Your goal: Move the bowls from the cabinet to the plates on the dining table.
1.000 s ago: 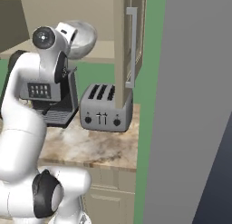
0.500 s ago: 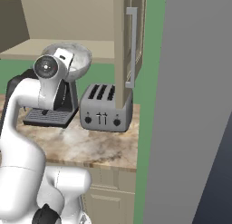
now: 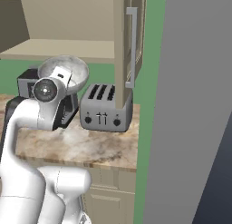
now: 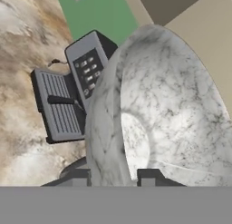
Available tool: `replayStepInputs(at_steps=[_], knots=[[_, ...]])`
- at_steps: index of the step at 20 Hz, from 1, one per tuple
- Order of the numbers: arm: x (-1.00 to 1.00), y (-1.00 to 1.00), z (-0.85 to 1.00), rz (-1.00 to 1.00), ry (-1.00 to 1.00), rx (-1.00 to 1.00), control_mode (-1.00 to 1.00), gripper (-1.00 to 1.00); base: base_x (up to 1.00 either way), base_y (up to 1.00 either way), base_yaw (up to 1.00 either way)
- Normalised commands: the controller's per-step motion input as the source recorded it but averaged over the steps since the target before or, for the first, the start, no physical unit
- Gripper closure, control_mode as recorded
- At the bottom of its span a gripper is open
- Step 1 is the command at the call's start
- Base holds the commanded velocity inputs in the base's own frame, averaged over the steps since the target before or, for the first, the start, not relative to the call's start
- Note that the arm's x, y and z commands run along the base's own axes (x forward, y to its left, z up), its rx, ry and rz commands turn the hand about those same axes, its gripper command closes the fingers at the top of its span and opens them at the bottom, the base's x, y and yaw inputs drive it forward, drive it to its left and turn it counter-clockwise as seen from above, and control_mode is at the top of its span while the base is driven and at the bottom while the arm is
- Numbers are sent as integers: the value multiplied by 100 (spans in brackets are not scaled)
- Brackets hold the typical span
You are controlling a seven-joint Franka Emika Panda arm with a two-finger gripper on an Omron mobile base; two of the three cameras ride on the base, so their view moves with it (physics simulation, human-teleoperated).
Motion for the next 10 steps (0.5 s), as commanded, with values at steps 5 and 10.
replayStepInputs(at_steps=[5, 10], knots=[[-21, 0, -39, 0, 0, 0, -100, 100, 0, 0, 0], [-17, 0, -57, 1, 0, 0, -100, 100, 0, 0, 0]])
